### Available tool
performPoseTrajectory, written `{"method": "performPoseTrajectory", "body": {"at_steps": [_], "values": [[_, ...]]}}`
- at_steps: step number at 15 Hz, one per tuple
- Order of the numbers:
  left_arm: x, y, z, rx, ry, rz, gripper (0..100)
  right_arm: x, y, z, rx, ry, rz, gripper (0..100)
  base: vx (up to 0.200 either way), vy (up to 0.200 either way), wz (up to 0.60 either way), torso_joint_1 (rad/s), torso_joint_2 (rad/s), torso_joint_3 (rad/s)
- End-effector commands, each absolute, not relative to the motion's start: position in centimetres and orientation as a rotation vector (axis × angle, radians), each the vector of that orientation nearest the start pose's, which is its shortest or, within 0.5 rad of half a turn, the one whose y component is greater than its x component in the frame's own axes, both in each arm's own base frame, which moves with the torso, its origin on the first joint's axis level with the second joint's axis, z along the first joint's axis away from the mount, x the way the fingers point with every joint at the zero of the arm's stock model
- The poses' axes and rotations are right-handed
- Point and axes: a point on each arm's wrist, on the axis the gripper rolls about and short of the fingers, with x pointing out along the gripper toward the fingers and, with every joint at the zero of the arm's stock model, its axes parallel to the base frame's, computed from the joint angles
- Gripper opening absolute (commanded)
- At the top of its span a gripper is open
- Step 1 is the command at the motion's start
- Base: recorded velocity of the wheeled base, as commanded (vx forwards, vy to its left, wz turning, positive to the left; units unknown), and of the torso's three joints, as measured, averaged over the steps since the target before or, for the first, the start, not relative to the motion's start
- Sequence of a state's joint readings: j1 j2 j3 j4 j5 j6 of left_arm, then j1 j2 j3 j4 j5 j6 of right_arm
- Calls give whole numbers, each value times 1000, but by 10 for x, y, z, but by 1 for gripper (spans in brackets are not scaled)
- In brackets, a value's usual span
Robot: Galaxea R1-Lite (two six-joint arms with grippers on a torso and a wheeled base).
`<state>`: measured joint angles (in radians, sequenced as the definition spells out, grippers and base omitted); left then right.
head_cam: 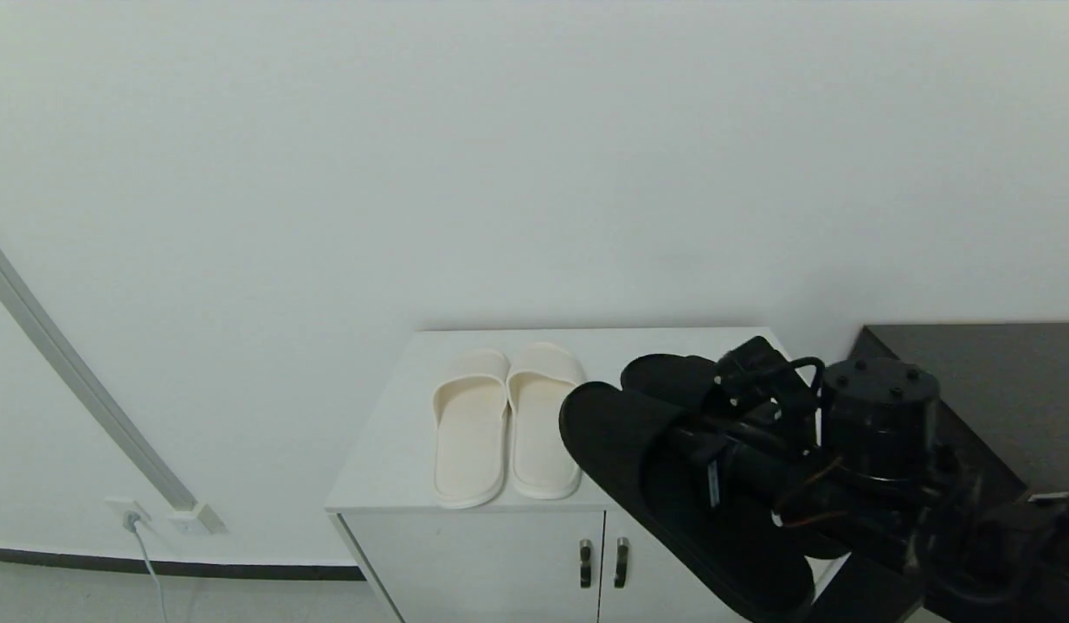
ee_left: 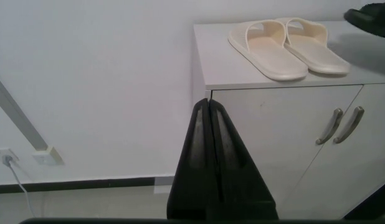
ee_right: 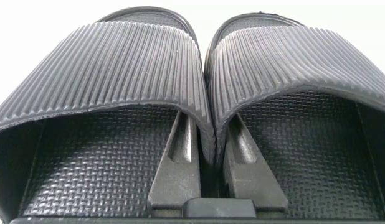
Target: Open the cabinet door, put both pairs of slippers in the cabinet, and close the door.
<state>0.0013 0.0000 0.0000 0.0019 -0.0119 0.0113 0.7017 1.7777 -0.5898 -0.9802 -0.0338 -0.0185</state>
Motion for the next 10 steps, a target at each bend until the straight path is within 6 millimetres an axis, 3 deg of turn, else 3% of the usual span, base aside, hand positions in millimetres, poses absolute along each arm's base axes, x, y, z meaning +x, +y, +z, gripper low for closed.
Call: {"method": "performPoseTrajectory", "body": {"at_steps": [1, 7, 10], "values": [[-23, 0, 75, 12, 5, -11, 0, 189, 169, 158, -75, 175, 814, 0, 0, 0, 0, 0, 0, 0], [-23, 0, 75, 9, 1, -11, 0, 182, 166, 158, -91, 243, 864, 0, 0, 0, 0, 0, 0, 0], [-23, 0, 75, 8, 1, -11, 0, 181, 166, 156, -94, 250, 867, 0, -200, 0, 0, 7, 2, 5]]}}
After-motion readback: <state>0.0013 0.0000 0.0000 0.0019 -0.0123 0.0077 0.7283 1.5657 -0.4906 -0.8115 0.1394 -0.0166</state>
